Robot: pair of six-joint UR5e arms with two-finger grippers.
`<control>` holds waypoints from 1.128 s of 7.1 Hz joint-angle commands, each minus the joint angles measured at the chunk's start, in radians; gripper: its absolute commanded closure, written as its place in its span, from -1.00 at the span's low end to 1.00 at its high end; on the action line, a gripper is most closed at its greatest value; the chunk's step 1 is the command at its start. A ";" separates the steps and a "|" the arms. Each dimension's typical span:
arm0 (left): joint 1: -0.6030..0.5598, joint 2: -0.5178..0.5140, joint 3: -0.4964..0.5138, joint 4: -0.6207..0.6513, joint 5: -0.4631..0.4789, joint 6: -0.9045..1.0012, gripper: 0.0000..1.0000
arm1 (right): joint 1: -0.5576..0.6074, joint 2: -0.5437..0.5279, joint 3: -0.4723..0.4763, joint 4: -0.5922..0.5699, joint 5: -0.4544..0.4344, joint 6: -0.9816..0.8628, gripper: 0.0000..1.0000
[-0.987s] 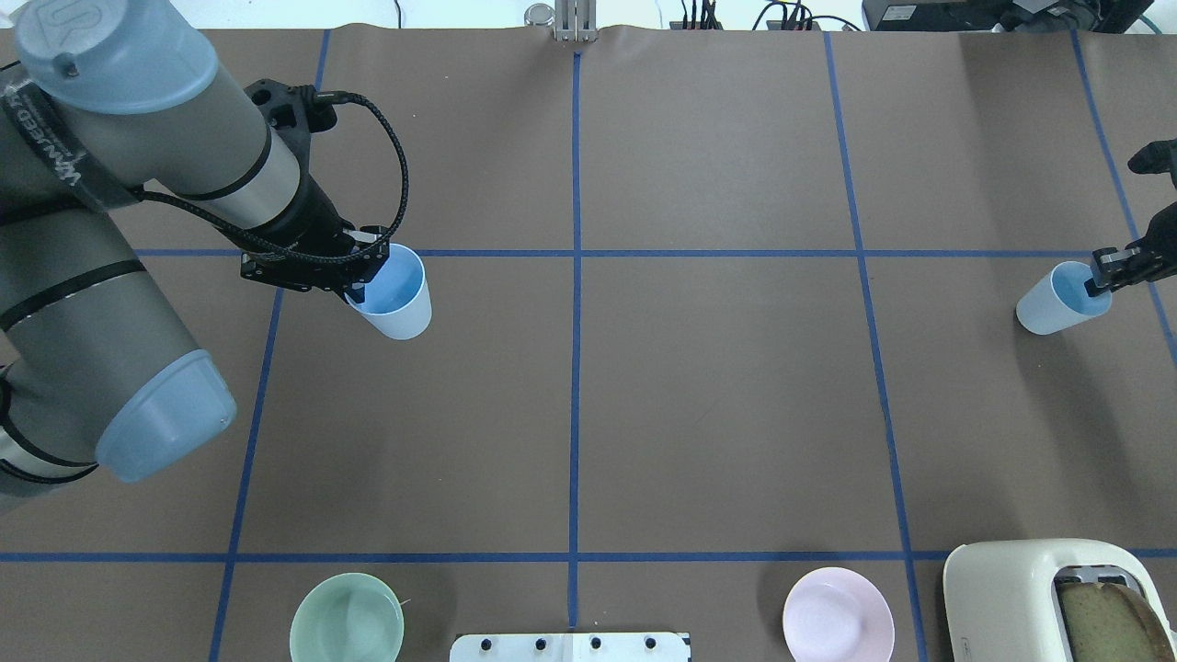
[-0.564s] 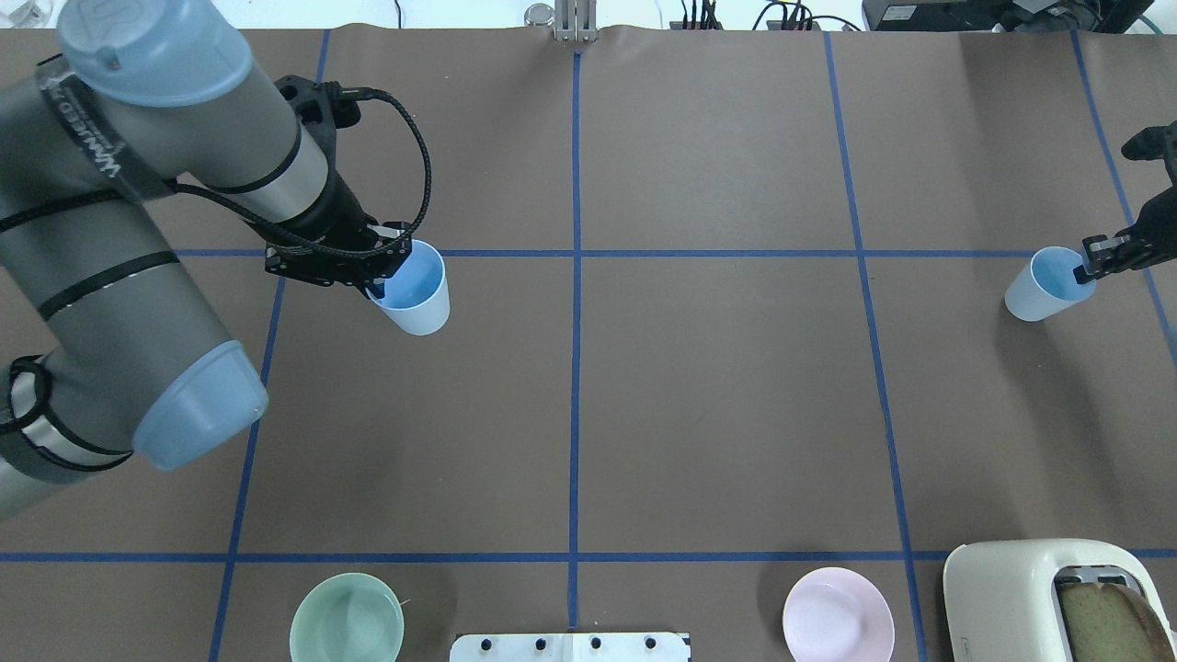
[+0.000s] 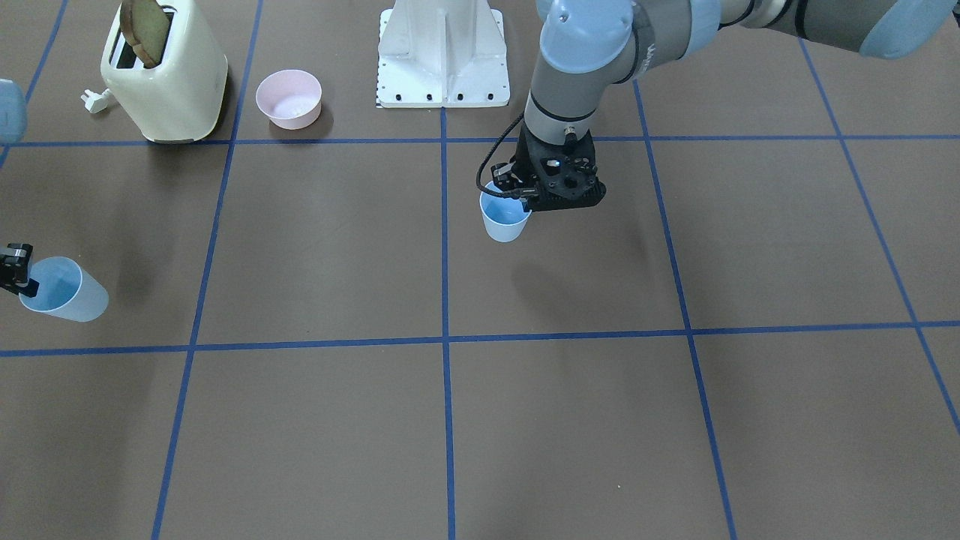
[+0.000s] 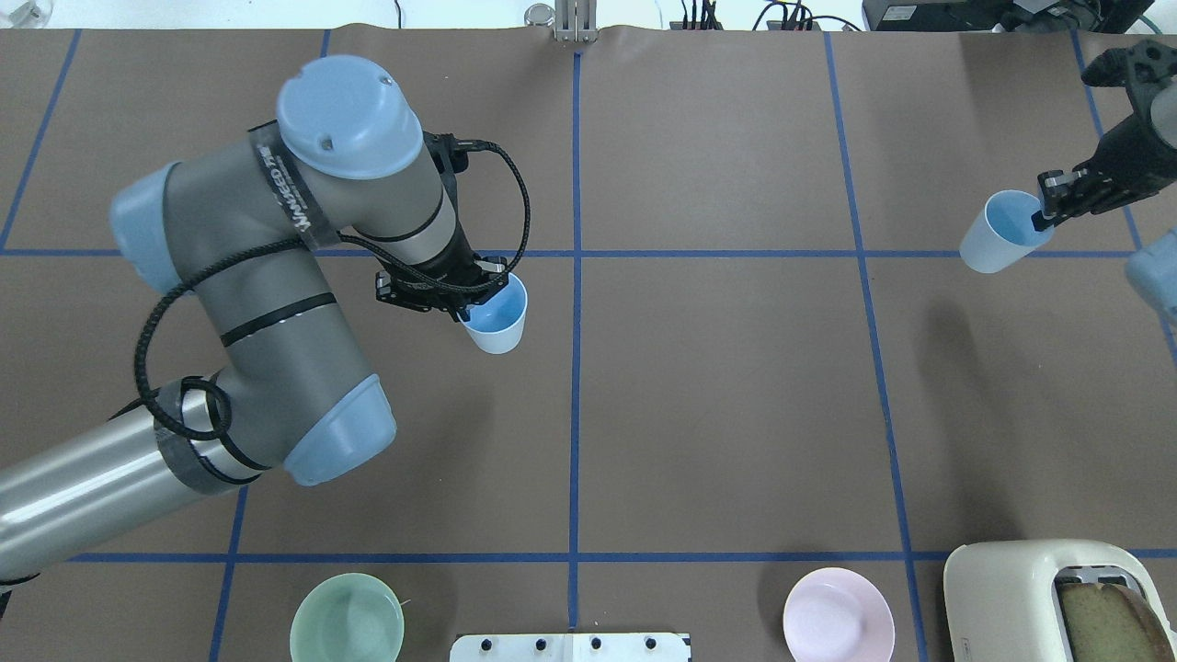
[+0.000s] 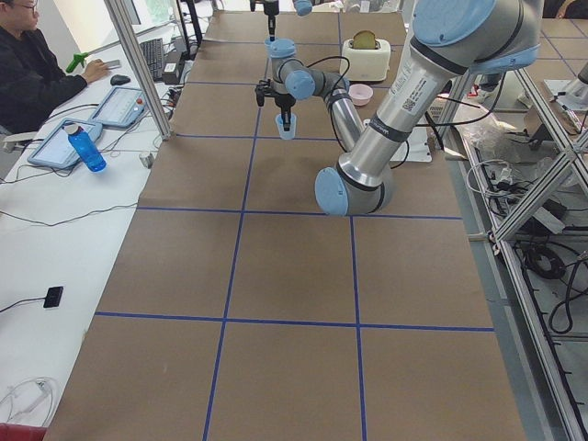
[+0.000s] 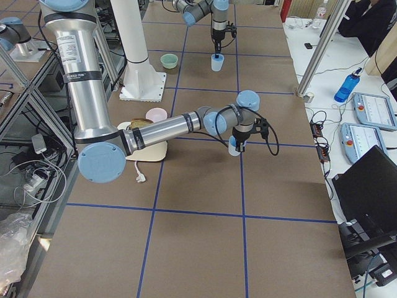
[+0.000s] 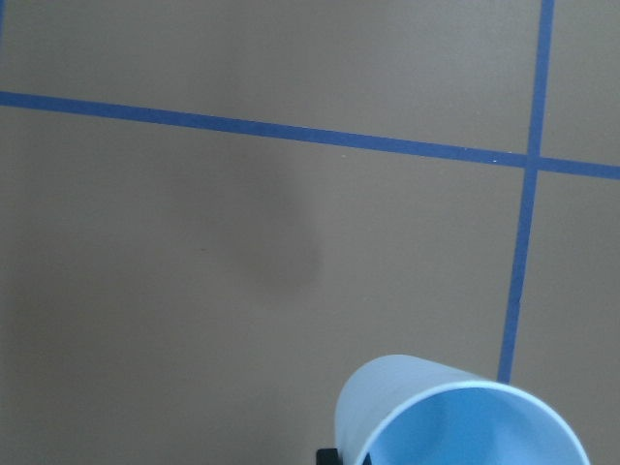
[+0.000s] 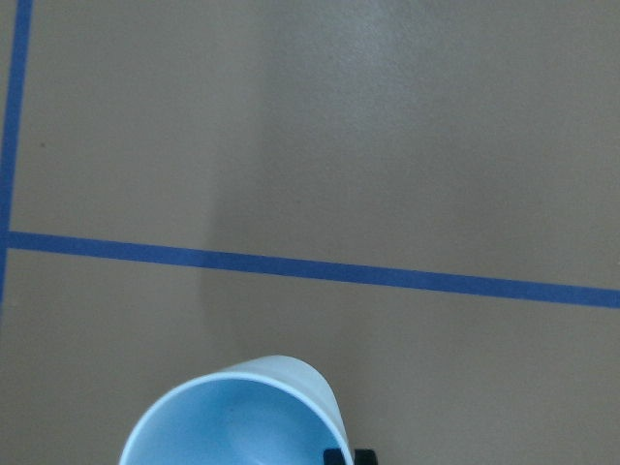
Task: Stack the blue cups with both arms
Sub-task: 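Carry the cup to the table center with the left gripper and set it down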
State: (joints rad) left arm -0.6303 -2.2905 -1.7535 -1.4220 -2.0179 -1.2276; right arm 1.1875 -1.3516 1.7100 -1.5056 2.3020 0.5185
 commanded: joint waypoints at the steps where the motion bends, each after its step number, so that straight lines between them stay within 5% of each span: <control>1: 0.044 -0.027 0.107 -0.121 0.019 -0.018 1.00 | -0.006 0.115 0.010 -0.126 0.002 0.014 1.00; 8: 0.080 -0.113 0.269 -0.186 0.019 0.028 1.00 | -0.062 0.220 0.008 -0.160 0.001 0.170 1.00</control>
State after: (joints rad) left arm -0.5525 -2.4059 -1.4909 -1.6008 -1.9988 -1.2233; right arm 1.1265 -1.1336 1.7176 -1.6659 2.3038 0.6853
